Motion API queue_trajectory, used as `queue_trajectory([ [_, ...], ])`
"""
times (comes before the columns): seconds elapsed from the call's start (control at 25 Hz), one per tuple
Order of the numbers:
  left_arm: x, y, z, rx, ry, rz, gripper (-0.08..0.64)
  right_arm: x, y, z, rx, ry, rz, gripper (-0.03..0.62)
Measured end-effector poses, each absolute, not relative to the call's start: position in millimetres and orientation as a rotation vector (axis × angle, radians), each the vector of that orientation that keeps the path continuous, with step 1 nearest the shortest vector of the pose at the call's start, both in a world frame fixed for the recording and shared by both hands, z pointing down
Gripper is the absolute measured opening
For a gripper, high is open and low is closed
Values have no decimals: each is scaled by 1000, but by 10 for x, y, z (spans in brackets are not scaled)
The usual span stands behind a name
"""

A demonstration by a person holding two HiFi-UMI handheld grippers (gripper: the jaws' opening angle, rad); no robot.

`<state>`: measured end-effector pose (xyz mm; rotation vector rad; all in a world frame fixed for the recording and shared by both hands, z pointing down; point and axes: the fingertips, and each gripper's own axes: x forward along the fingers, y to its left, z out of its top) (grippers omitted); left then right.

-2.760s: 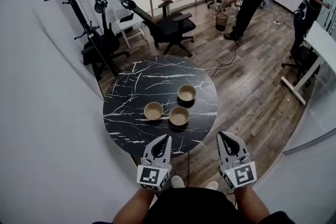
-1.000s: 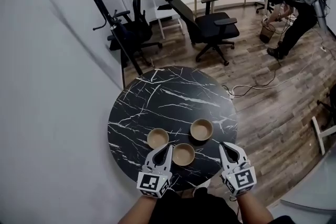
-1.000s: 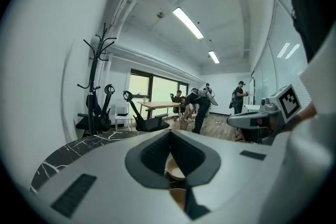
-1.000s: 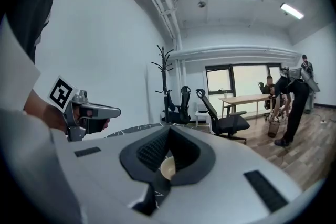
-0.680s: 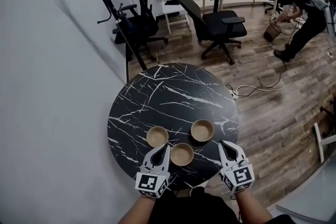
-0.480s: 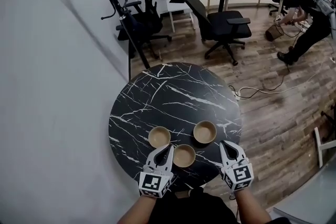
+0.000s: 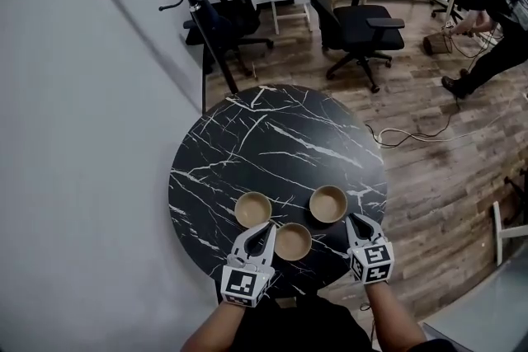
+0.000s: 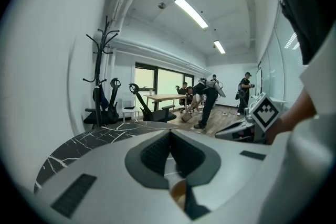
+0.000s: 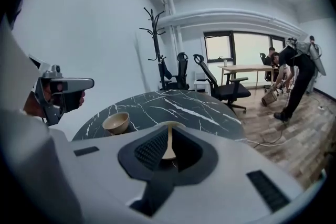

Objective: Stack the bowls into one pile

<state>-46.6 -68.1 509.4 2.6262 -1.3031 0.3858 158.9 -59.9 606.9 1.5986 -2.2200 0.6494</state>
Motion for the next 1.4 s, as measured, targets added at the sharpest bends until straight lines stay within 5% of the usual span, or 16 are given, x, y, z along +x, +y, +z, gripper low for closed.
queue_trajectory([
  [0.56, -623, -581, 5168, 2674, -1311, 497, 12, 1653, -871, 6833, 1559, -2001, 894, 167],
  [1.4, -877, -449, 5230, 2625, -1344, 549, 12, 1600, -1199, 7239, 1526, -1898, 1029, 146],
])
